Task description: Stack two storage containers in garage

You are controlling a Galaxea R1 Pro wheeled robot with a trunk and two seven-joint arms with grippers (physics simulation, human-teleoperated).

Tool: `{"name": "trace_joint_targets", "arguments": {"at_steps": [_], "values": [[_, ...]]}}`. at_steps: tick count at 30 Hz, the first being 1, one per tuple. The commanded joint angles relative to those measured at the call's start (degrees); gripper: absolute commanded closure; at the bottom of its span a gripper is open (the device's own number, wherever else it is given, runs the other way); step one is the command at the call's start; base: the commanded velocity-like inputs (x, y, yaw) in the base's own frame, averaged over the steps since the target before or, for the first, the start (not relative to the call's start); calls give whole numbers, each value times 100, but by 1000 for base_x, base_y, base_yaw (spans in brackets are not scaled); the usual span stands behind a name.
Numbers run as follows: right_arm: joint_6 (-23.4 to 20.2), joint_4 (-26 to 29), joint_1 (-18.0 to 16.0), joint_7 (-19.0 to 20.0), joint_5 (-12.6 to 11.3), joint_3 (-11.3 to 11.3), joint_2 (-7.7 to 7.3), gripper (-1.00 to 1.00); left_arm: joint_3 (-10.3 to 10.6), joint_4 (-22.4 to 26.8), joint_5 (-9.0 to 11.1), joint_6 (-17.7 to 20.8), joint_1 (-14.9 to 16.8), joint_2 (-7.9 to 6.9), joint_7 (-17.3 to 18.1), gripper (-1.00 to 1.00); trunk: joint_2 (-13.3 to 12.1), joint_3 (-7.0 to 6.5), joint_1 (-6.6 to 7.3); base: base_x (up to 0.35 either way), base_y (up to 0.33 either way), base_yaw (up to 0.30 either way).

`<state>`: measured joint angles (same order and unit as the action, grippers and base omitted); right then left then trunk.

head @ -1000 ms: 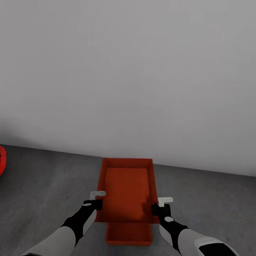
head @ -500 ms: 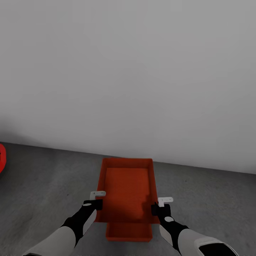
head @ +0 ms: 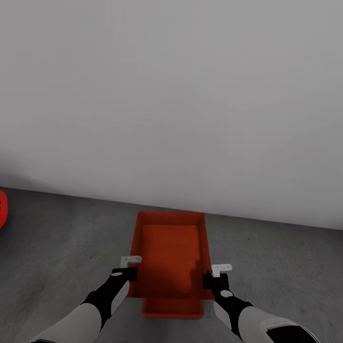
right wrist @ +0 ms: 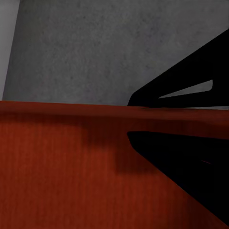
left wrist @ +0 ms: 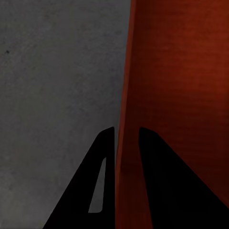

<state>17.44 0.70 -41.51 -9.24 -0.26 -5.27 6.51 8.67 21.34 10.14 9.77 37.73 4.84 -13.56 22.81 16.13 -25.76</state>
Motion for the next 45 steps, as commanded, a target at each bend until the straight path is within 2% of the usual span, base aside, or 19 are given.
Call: {"name": "trace_joint_targets", "arguments": {"at_steps": [1, 16, 30, 45], "values": [[22, -18, -2, -25, -97, 298, -36, 100, -261, 206, -39, 25, 6, -9, -76, 100, 12, 20, -2, 0, 0, 0], [25, -18, -2, -25, -97, 298, -36, 100, -261, 209, -39, 25, 6, -9, -76, 100, 12, 147, -2, 0, 0, 0], [26, -18, 0, -25, -97, 298, -31, 100, -261, 204, -39, 25, 6, -9, -76, 100, 12, 155, -2, -6, 0, 0], [24, -18, -3, -25, -97, 298, -33, 100, -261, 202, -39, 25, 6, -9, -76, 100, 12, 155, -2, -102, 0, 0]]}}
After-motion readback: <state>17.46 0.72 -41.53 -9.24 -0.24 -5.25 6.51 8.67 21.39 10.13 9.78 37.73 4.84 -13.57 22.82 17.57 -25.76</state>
